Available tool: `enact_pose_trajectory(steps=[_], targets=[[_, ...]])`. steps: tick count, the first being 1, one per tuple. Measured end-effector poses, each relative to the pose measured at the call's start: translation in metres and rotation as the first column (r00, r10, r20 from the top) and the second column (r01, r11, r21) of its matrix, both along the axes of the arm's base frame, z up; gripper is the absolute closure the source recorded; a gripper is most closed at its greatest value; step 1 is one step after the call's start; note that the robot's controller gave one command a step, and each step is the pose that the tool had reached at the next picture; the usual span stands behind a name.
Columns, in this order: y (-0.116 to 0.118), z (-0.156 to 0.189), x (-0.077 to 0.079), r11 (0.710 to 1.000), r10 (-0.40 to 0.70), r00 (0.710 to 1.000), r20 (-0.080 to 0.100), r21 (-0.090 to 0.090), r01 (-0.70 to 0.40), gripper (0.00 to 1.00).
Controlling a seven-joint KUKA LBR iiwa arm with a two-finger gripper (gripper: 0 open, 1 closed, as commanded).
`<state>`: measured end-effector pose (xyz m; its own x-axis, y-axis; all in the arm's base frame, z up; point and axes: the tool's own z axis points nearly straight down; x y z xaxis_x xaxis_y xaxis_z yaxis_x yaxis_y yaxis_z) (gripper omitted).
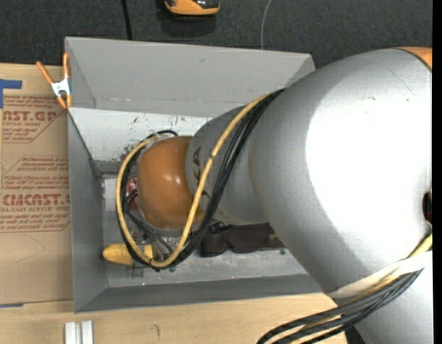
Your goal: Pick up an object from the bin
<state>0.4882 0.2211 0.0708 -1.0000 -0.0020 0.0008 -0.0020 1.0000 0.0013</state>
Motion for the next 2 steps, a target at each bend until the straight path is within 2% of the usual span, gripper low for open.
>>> enact_pose_trajectory(steps=[1, 2], targets=[[0.000, 0.000, 0.000, 1.000, 0.000, 1.000, 0.000, 0.000, 0.000, 1.00], [-0.008, 0.077, 0.005, 1.000, 0.020, 1.000, 0.001, 0.000, -0.020, 1.00]])
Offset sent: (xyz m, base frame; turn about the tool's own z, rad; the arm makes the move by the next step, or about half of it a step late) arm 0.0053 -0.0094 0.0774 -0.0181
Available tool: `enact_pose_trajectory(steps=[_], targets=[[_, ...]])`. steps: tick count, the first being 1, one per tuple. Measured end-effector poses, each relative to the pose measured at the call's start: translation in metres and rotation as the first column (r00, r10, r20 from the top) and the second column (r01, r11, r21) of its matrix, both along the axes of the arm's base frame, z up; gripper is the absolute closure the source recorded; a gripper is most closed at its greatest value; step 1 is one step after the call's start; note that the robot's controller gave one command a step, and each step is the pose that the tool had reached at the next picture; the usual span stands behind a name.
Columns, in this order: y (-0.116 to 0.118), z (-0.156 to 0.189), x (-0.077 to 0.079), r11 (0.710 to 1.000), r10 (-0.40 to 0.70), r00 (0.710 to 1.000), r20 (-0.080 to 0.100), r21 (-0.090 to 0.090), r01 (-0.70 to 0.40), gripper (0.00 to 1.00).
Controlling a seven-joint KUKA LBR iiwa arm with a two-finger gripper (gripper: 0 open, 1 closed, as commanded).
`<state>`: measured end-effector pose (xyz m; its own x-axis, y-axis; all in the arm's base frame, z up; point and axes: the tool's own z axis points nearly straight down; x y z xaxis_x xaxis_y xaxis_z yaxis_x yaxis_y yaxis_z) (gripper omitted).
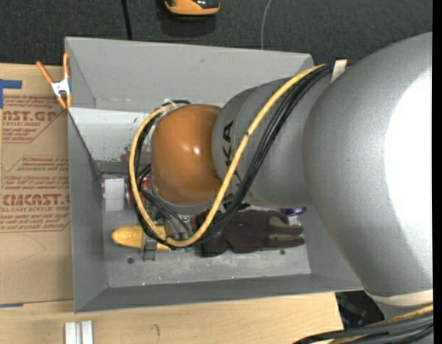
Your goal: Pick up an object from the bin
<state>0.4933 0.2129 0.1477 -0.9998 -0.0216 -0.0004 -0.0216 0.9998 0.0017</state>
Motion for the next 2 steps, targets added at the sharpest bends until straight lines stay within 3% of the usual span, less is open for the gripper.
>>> enact_pose_trajectory(steps=[1, 2], targets=[[0.000, 0.000, 0.000, 1.000, 0.000, 1.000, 0.000, 0.000, 0.000, 1.00], [0.010, 0.111, -0.004, 1.000, 0.015, 1.000, 0.002, 0.000, -0.015, 1.00]])
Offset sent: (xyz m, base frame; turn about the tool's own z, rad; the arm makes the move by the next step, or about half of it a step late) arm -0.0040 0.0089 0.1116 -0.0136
